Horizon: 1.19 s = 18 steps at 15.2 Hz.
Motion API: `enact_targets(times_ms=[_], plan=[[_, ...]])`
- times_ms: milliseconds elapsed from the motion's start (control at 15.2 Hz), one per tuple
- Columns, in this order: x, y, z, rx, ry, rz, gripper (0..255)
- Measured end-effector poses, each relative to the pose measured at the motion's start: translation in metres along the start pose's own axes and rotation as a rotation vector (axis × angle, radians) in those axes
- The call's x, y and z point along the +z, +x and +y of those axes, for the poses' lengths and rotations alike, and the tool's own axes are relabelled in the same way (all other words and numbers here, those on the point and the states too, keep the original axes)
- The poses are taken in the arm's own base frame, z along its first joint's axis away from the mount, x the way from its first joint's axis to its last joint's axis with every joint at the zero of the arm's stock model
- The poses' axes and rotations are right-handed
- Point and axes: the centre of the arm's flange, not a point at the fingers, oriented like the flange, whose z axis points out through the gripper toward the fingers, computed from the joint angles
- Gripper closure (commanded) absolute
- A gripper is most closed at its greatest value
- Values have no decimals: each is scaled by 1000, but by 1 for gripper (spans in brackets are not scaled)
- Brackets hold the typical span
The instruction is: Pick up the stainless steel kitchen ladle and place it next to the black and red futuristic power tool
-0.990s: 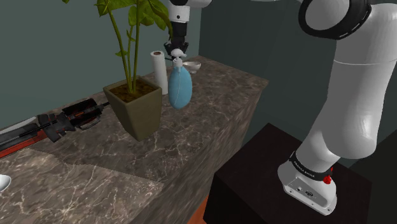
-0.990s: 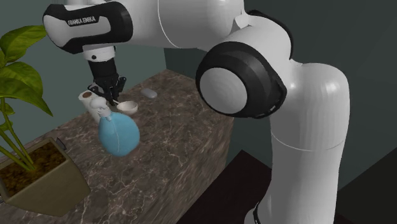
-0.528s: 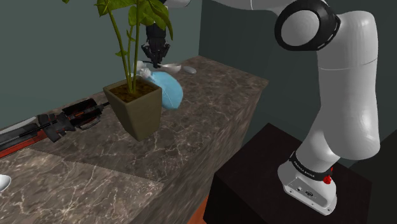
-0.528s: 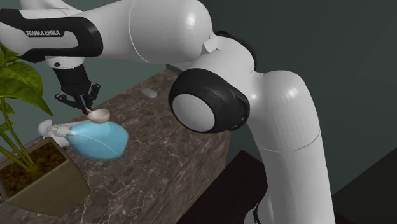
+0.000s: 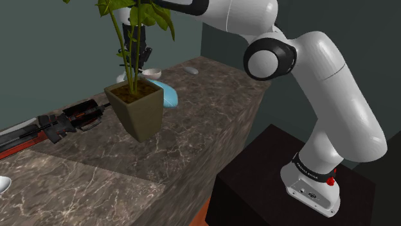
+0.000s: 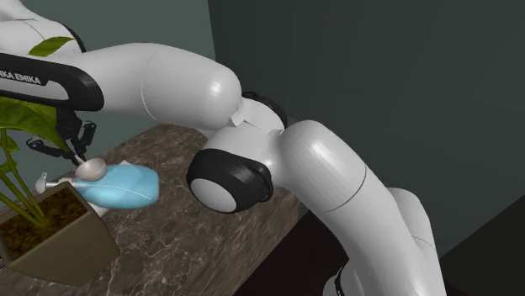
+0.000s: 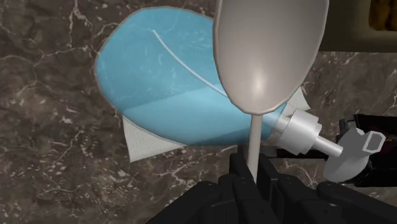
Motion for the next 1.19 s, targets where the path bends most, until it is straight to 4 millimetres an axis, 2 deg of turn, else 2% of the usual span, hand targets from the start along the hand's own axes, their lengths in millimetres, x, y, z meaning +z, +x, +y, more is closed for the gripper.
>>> enact_targets(times_ms=[792,1188], plan=[[60,2,5,1,2,5,255],[81,5,7,-1,8,25,255]])
